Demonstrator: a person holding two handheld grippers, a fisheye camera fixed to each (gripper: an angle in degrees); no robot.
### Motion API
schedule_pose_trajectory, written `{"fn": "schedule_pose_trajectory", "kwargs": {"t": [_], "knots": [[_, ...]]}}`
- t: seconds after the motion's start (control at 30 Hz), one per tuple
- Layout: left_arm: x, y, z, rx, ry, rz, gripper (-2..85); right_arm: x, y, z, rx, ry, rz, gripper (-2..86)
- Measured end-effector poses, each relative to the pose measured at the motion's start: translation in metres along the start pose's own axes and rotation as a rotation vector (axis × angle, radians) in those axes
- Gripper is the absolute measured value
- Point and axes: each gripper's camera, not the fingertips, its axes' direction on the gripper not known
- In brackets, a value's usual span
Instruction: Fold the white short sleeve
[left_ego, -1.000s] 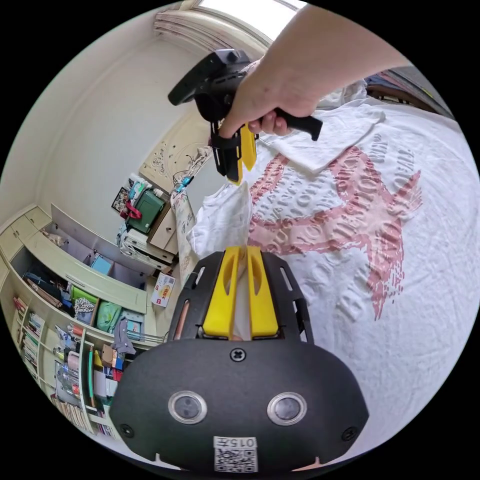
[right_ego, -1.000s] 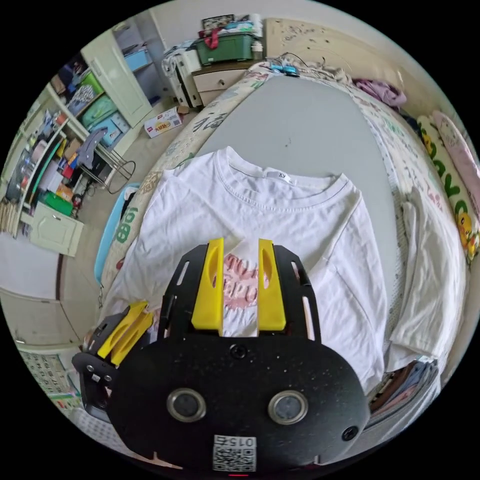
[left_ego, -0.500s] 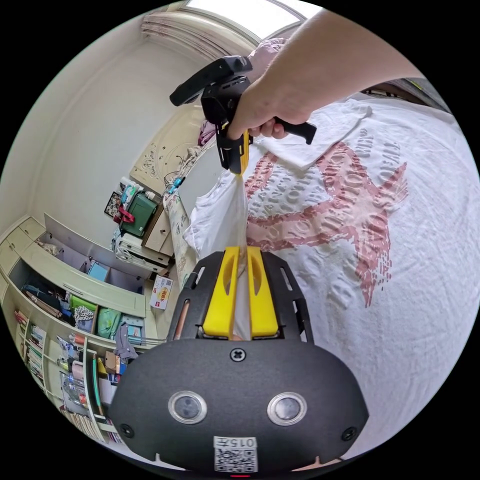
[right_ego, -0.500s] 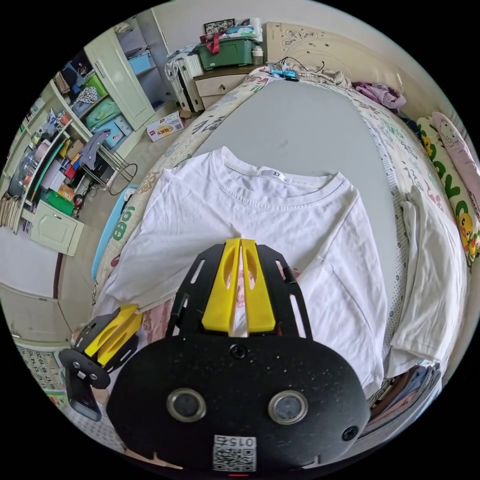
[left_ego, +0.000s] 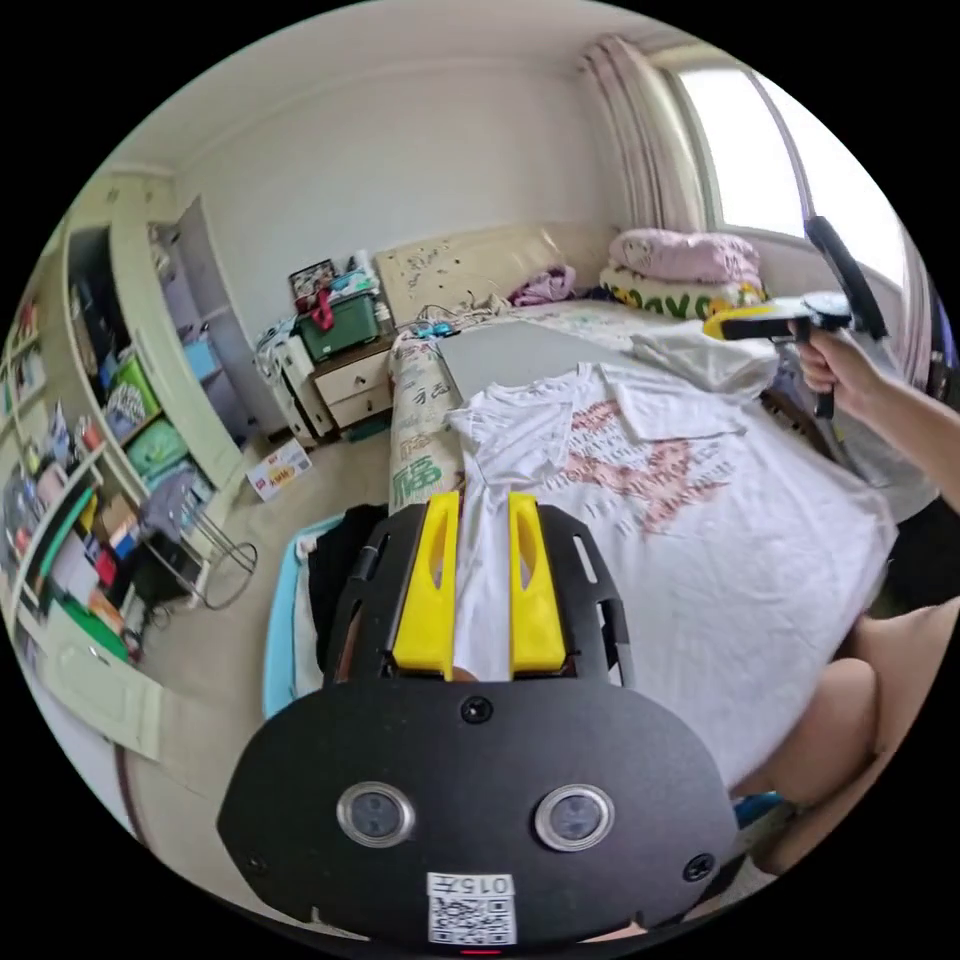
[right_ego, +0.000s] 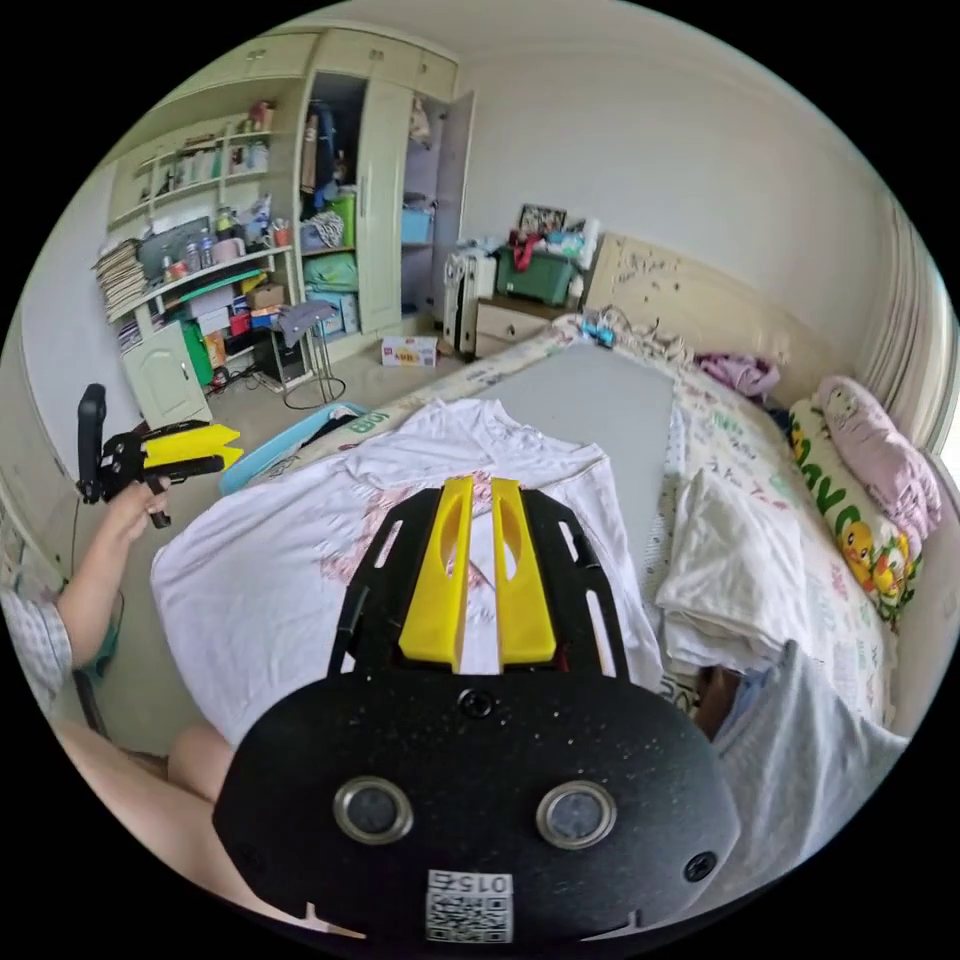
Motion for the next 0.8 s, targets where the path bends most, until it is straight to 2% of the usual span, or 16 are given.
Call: {"fn": "schedule_pose_trajectory", "kwargs": {"t": [0.1, 0.17, 0.37, 0.53, 0.7, 0.8], "knots": [[-0.022, 0.066, -0.074, 0.04, 0.041, -0.148, 8.1, -0.029, 0.059, -0.081, 0.118, 0.056, -0.036, 1.3], [-0.029, 0.122, -0.117, 0.007, 0.03, -0.262, 8.3, -0.045, 0.108, -0.13, 0.213, 0.093, -0.003, -0.3], [-0.041, 0.227, -0.198, -0.122, 0.03, -0.514, 8.8, -0.052, 0.173, -0.187, 0.253, 0.006, 0.024, -0.9], [-0.037, 0.241, -0.297, -0.029, -0.069, -0.583, 8.8, -0.047, 0.193, -0.209, 0.248, -0.098, 0.057, -0.3], [-0.027, 0.238, -0.386, 0.124, -0.139, -0.597, 8.4, -0.048, 0.221, -0.218, 0.235, -0.101, 0.103, 1.1], [-0.024, 0.237, -0.417, 0.166, -0.144, -0.584, 8.3, -0.045, 0.24, -0.2, 0.152, -0.07, 0.176, 3.8]]}}
